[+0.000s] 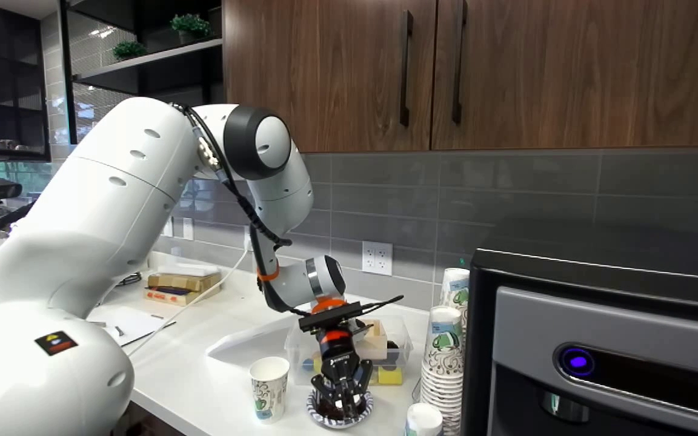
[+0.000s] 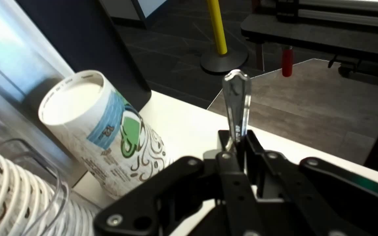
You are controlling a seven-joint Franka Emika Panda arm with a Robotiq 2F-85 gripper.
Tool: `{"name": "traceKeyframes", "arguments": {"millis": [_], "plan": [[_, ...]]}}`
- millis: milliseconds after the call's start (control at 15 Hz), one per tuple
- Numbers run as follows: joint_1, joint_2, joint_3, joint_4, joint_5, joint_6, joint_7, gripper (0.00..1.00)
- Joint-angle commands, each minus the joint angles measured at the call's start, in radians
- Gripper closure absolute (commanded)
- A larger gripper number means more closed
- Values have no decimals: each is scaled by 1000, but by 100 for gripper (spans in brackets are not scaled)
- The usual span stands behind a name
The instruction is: Use the spoon to stir in the bowl
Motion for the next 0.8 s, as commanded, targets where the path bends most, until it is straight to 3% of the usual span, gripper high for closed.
{"name": "traceKeyframes", "arguments": {"millis": [0, 333, 533, 733], "plan": [[25, 20, -19, 26, -17, -109, 53, 97], [13, 36, 10, 28, -1, -215, -35, 97], [-2, 29, 33, 13, 8, -178, -99, 97], [-11, 4, 44, -11, 14, -88, -80, 97]]}}
